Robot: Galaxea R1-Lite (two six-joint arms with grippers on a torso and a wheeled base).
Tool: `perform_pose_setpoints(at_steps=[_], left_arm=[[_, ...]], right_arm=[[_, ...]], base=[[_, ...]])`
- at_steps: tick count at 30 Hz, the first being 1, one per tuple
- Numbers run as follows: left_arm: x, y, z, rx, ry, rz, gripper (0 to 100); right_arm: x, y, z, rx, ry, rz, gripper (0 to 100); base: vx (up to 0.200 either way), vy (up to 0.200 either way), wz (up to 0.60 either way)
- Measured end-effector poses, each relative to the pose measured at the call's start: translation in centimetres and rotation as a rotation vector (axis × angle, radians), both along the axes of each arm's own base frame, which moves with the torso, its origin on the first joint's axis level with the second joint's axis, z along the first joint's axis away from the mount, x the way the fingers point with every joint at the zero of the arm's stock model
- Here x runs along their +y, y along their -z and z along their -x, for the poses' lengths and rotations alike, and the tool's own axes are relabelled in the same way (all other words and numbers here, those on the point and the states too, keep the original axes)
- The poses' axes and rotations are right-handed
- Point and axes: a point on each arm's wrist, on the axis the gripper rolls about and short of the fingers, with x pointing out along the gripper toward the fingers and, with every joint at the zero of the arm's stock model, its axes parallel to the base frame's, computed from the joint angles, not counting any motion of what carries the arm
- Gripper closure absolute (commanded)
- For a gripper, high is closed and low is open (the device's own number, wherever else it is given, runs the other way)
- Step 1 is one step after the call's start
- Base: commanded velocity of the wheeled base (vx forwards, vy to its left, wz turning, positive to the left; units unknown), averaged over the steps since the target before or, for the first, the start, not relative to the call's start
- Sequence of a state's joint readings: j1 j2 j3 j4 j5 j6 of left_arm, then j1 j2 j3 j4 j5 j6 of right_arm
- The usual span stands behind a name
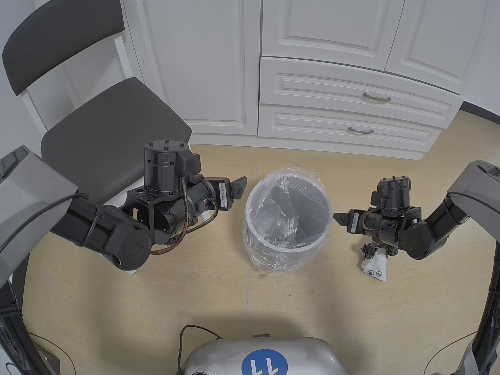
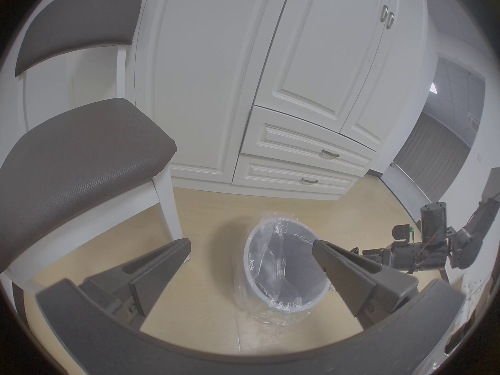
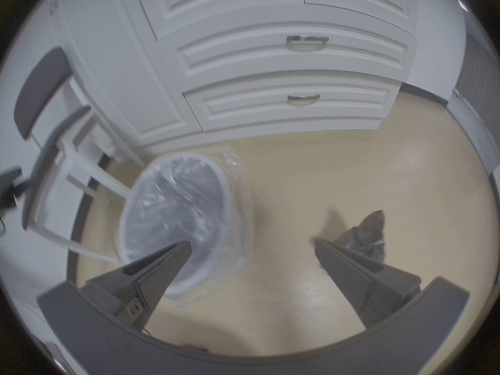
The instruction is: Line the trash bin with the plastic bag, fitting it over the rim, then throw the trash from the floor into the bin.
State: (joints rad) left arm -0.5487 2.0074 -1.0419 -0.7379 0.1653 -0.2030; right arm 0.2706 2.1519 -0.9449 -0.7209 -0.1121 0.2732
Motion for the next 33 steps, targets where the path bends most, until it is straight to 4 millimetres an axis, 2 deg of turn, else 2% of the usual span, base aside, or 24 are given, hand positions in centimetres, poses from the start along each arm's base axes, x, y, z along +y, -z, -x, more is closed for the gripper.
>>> perform_pose_setpoints(at_steps=[3, 6, 11, 15, 24, 33], left_arm=[[-0.2, 0.0, 0.1, 0.000, 0.005, 0.000, 0], [-0.3, 0.1, 0.2, 0.003, 0.009, -0.002, 0], [-0.6, 0.3, 0.4, 0.007, 0.015, -0.005, 0], [-0.8, 0.5, 0.4, 0.010, 0.020, -0.007, 0], [-1.2, 0.9, 0.3, -0.006, 0.024, 0.003, 0], [-1.4, 1.1, 0.3, -0.003, 0.026, 0.000, 0]], right_arm=[[2.1, -0.5, 0.1, -0.032, -0.006, -0.078, 0], [3.8, -0.1, -0.4, -0.052, -0.006, -0.094, 0], [5.9, 0.8, -2.8, -0.106, 0.053, -0.086, 0], [7.1, 2.6, -4.8, -0.115, 0.099, -0.068, 0], [7.9, 5.2, -7.4, -0.130, 0.189, -0.060, 0], [8.4, 6.1, -10.3, -0.212, 0.304, -0.101, 0]], base=[[0.000, 0.000, 0.00], [0.000, 0.000, 0.00], [0.000, 0.000, 0.00], [0.000, 0.000, 0.00], [0.000, 0.000, 0.00], [0.000, 0.000, 0.00]])
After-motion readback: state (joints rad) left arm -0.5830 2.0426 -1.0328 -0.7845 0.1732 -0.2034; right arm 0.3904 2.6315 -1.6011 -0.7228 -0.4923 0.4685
